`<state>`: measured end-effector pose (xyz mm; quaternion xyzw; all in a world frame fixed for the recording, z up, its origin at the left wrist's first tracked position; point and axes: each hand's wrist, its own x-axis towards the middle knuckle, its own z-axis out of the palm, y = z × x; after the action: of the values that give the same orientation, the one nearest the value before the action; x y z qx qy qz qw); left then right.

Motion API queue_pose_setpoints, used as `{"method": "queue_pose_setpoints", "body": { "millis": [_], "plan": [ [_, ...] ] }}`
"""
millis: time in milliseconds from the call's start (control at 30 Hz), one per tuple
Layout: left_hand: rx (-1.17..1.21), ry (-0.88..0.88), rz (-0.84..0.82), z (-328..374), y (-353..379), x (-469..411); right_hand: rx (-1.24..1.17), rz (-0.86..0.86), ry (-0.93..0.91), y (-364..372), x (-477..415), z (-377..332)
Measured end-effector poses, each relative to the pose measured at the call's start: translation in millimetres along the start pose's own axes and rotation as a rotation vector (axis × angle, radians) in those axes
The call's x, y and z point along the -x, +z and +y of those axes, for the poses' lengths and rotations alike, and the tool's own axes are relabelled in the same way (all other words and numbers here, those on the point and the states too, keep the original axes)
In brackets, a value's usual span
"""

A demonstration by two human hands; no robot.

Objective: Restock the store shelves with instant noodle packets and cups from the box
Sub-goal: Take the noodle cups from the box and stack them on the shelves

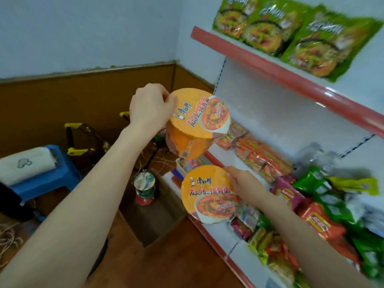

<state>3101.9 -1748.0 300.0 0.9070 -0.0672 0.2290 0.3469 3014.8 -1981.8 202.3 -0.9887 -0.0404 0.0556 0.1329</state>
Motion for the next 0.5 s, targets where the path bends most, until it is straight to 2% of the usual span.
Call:
{"method": "queue_pose_setpoints", "body": {
  "millis": [333,500],
  "plan": [
    [0.268,0.204,-0.071,215,-2,6,-0.047,0.319,0.145,-131,157,84],
    [0.464,0.242,-0.136,329,2,26,-0.012,0.396,0.187,-195,244,136]
  ]
}}
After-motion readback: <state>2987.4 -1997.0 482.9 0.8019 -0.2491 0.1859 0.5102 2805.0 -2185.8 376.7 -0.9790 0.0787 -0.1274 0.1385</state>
